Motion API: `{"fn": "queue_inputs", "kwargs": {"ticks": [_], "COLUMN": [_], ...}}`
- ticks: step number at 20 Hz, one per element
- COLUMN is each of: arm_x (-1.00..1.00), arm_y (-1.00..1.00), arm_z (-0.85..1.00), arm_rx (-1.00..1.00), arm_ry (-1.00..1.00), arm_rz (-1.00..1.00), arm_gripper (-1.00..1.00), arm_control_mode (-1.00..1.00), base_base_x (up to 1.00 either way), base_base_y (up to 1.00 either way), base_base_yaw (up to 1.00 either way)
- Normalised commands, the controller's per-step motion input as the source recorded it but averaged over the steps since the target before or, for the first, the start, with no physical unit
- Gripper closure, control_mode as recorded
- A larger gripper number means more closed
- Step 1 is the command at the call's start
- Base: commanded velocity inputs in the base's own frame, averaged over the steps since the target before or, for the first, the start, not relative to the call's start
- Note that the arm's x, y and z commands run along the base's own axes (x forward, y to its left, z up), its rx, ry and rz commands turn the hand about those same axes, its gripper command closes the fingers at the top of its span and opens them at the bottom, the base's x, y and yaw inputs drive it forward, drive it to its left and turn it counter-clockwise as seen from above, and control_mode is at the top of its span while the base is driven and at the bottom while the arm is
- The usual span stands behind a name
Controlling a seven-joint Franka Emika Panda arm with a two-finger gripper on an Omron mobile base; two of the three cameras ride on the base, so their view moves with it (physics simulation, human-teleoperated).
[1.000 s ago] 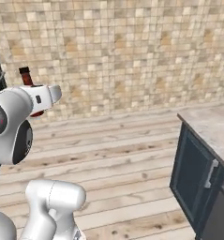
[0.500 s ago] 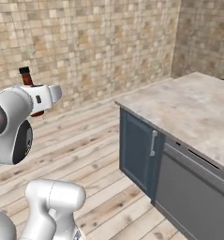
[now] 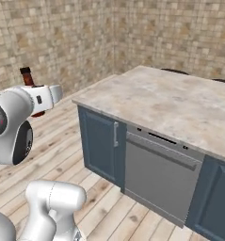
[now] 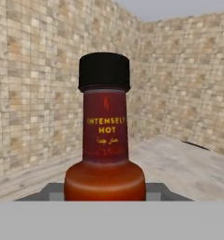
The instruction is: The dining table condiment station is running low on condiment bottle. Refill the condiment station by opening the cabinet and taking the condiment bottle from the cabinet and placing it on the dining table.
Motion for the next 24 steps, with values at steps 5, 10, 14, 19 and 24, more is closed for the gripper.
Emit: {"fn": "queue_inputs", "kwargs": {"ticks": [5, 10, 14, 19, 24], "arm_x": [0.00, 0.00, 0.00, 0.00, 0.00], "arm_y": [0.00, 0.00, 0.00, 0.00, 0.00], "arm_z": [0.00, 0.00, 0.00, 0.00, 0.00], "arm_rx": [0.00, 0.00, 0.00, 0.00, 0.00], "arm_ry": [0.00, 0.00, 0.00, 0.00, 0.00], "arm_rz": [0.00, 0.00, 0.00, 0.00, 0.00], "arm_gripper": [1.00, 1.00, 1.00, 1.00, 1.00], "arm_control_mode": [1.00, 1.00, 1.00, 1.00, 1.00], "base_base_x": [0.23, 0.24, 0.27, 0.33, 0.27], "base_base_y": [-0.28, -0.38, -0.11, 0.42, 1.00], "base_base_yaw": [-0.40, -0.36, -0.46, -0.36, -0.23]}}
